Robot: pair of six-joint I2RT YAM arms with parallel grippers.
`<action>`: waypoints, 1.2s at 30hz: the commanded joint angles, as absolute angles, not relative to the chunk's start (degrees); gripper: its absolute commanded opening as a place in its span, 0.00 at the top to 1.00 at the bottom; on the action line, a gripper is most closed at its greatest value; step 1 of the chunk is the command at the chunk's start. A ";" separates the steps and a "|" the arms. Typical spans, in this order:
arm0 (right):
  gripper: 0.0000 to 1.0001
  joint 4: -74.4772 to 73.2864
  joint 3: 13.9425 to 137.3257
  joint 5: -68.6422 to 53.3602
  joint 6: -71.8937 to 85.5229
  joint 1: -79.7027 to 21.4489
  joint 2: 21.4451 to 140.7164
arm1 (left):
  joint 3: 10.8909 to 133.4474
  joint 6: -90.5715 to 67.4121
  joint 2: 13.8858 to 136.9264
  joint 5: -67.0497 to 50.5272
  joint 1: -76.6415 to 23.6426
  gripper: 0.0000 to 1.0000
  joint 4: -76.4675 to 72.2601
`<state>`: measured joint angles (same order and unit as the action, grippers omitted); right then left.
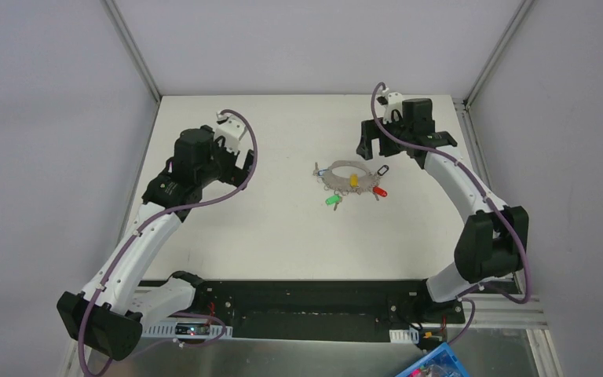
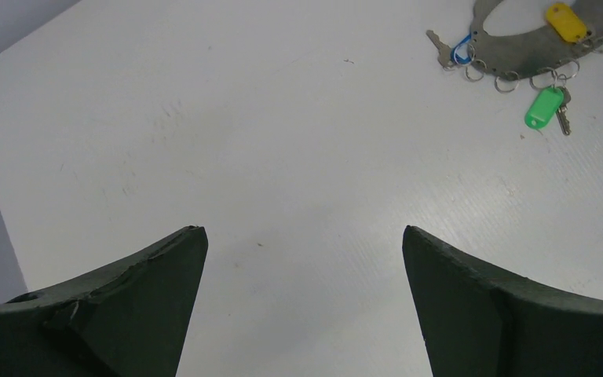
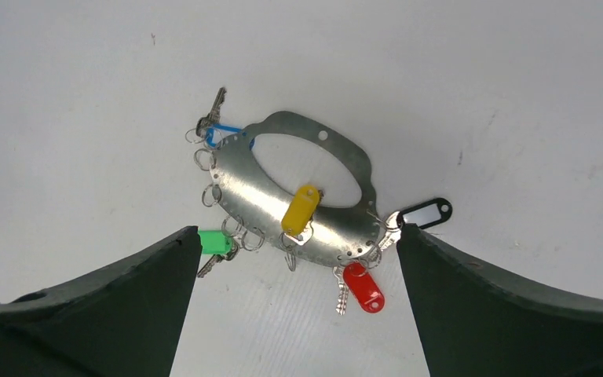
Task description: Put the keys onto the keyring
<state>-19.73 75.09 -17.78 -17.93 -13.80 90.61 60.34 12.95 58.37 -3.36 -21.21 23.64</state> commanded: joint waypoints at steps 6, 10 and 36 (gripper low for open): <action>0.00 -15.82 66.88 -9.97 -14.14 -11.98 77.84 | 52.83 1.68 56.90 -2.41 -18.13 0.01 6.19; 0.00 -13.31 62.90 -12.41 -11.48 -8.89 73.25 | 50.12 0.19 57.68 -5.49 -17.58 0.01 2.16; 0.00 -5.92 49.16 -13.78 -7.39 -7.27 55.16 | 47.77 13.70 41.28 -0.44 -17.53 0.01 20.51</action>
